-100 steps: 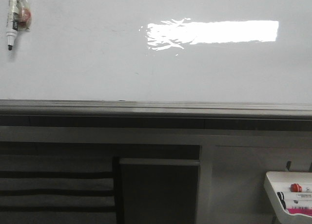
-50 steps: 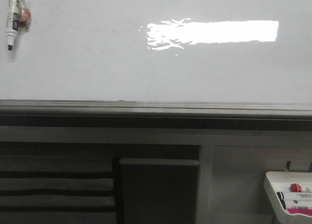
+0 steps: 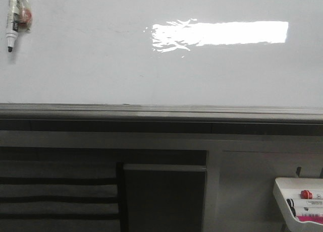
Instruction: Write number 3 on whiteboard
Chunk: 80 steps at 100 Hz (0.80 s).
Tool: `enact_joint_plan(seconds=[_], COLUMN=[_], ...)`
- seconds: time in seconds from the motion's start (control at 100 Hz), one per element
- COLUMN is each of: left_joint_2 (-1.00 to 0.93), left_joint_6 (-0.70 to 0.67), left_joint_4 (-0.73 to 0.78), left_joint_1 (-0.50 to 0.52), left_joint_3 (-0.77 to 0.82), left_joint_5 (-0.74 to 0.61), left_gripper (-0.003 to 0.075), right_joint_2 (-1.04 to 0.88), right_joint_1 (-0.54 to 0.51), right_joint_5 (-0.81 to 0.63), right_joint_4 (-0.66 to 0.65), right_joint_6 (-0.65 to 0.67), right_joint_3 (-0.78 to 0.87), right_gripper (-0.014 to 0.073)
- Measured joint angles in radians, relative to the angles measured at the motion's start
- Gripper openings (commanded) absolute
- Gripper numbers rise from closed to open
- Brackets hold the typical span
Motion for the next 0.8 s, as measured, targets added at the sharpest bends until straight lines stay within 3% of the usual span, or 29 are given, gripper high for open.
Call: enact_joint_plan(seconds=[0.3,0.64,0.8], left_joint_2=[0.225,0.614,0.800], left_joint_6=[0.028,0.087,0.089], left_joint_4=[-0.002,0.008,0.014], left_joint_1=[0.000,-0.149,-0.169], left_joint_3=[-0.063,-0.219,-0.293], left_joint_5=[0.155,0.141,0.110], left_gripper=[0.0597,0.0597,0.0597], right_joint_2=[0.000,0.000,0.000], right_joint_1=[0.000,0.000,0.000], right_joint_5=[-0.008,-0.010,-0.010], right_joint_4=[0.000,0.000,0.000], right_joint_6=[0.002,0.002,0.004], right_joint_3=[0.000,0.000,0.000], right_gripper=[0.0558,0.0558,0.0558])
